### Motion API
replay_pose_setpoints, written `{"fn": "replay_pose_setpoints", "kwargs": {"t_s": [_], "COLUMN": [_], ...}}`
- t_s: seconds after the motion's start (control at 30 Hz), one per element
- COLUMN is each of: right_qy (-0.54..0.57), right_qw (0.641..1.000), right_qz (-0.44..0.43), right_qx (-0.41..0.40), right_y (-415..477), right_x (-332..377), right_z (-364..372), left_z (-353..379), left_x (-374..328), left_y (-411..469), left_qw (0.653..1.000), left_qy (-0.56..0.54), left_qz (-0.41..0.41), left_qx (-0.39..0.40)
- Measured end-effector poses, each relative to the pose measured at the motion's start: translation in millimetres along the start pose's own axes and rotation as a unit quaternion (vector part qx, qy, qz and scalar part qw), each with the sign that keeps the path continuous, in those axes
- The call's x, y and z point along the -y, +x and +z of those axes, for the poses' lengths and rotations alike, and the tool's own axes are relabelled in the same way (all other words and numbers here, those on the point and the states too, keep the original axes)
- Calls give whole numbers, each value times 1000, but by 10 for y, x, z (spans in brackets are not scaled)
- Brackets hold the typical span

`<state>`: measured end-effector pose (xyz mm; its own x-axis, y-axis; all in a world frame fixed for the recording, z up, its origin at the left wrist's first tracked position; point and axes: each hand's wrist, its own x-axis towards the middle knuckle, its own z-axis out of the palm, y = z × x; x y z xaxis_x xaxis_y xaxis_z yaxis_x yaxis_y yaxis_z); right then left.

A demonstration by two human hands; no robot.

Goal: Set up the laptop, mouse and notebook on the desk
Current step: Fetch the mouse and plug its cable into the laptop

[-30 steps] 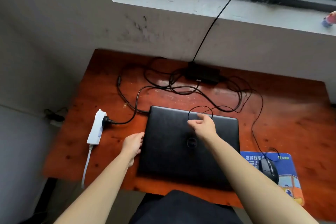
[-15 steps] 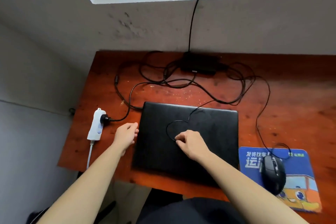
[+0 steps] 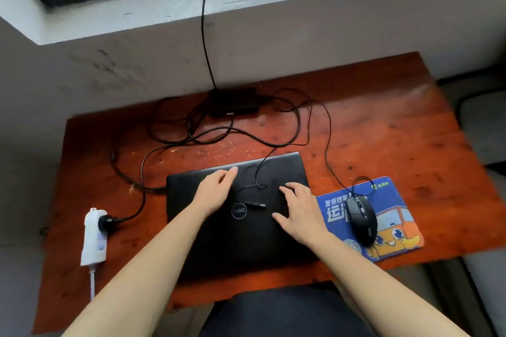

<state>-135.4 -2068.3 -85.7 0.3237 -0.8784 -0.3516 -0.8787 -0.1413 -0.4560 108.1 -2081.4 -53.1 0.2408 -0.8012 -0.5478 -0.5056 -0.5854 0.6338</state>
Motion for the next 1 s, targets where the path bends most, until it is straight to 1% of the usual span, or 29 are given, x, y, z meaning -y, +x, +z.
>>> {"fn": "replay_pose_setpoints", "kwargs": {"t_s": [0.07,0.1,0.17,0.2,0.23,0.3,0.37,0.43,0.5,0.57,0.67,0.73,0.8,0.9,1.0], "right_qy": [7,12,19,13,8,3,-10,-23,-46,-71,-84,-79,-74,-65,-48], "right_qw": [999,999,997,997,997,995,993,992,993,995,995,996,996,994,992], "right_qz": [32,49,69,74,79,96,115,124,108,76,45,44,52,81,100], "right_qx": [-11,-21,-25,-22,-16,-11,-12,-5,2,8,15,12,3,-21,-58], "right_y": [-58,-90,-158,-202,-232,-257,-241,-200,-143,-72,64,175,299,431,506], "right_x": [-38,-33,-36,-28,0,51,151,278,449,660,1025,1264,1488,1692,1778], "right_z": [-3,-3,1,24,48,83,101,133,207,330,562,719,873,1014,1073], "left_z": [62,77,101,112,106,95,25,-114,-341,-591,-854,-938,-995,-1019,-1002], "left_x": [6,11,17,30,51,136,298,533,812,1109,1498,1723,1923,2094,2179], "left_y": [-87,-107,-89,-85,-89,-118,-159,-171,-164,-160,-235,-299,-352,-379,-357], "left_qw": [998,994,978,972,970,971,975,983,989,987,971,949,929,916,929], "left_qy": [29,64,144,164,163,159,168,156,96,22,-111,-191,-247,-278,-235], "left_qz": [36,64,138,161,173,169,144,85,-6,-67,-134,-183,-214,-237,-231], "left_qx": [43,57,54,55,59,53,10,-51,-111,-147,-164,-168,-172,-167,-169]}}
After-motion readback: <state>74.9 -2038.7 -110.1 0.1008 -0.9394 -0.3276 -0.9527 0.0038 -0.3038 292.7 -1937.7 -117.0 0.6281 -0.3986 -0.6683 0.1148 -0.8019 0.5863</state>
